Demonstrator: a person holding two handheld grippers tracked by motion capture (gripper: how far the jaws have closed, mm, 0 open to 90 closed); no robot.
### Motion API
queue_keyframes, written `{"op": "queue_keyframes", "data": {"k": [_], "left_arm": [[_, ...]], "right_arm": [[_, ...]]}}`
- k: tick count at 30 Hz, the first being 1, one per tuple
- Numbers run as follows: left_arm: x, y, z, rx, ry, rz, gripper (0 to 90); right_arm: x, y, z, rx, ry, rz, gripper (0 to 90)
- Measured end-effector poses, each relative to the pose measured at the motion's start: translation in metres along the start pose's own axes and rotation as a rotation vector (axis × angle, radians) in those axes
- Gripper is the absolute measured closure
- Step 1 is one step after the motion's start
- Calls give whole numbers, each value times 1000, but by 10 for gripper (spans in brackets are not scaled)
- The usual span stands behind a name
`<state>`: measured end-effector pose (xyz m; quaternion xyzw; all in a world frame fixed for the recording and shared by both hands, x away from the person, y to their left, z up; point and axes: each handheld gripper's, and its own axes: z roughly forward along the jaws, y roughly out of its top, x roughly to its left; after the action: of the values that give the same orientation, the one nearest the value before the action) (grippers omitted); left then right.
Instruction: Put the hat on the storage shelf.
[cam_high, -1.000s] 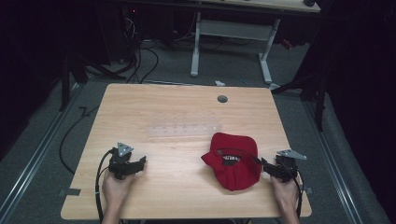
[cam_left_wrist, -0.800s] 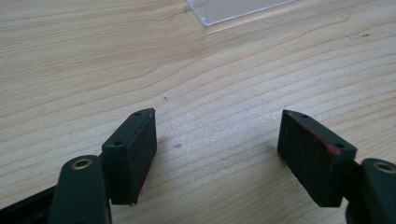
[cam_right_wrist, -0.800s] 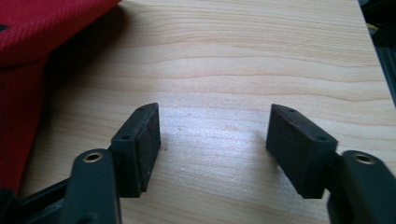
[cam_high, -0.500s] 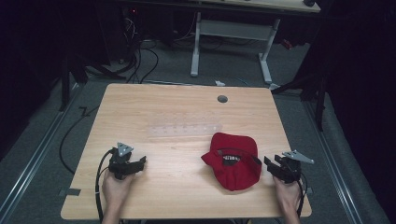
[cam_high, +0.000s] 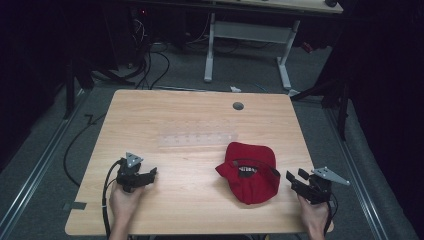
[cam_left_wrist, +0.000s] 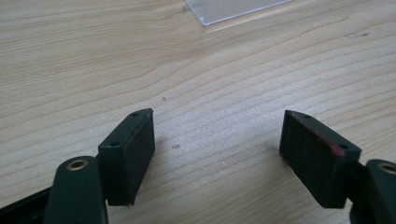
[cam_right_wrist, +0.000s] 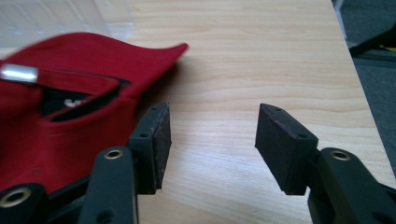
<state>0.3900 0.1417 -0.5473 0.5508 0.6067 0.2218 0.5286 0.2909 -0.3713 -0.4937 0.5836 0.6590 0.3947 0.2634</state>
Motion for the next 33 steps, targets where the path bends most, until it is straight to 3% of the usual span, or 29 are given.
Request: {"op": "queue_keyframes", "data": {"k": [9,12,15,25,33], "left_arm": [[0,0,0,0,0,0,268],[0,0,0,-1,0,-1,268],[0,0,0,0,0,0,268],[0,0,0,0,0,0,268],[0,0,0,0,0,-2,268]], "right_arm": [[14,1,-20,-38,86,23,413],[24,2,-29,-58,110,2,393],[29,2,-29,-45,124,-12,370],[44,5,1,35,151,-39,295],[48,7,25,79,134,-33,290]]}}
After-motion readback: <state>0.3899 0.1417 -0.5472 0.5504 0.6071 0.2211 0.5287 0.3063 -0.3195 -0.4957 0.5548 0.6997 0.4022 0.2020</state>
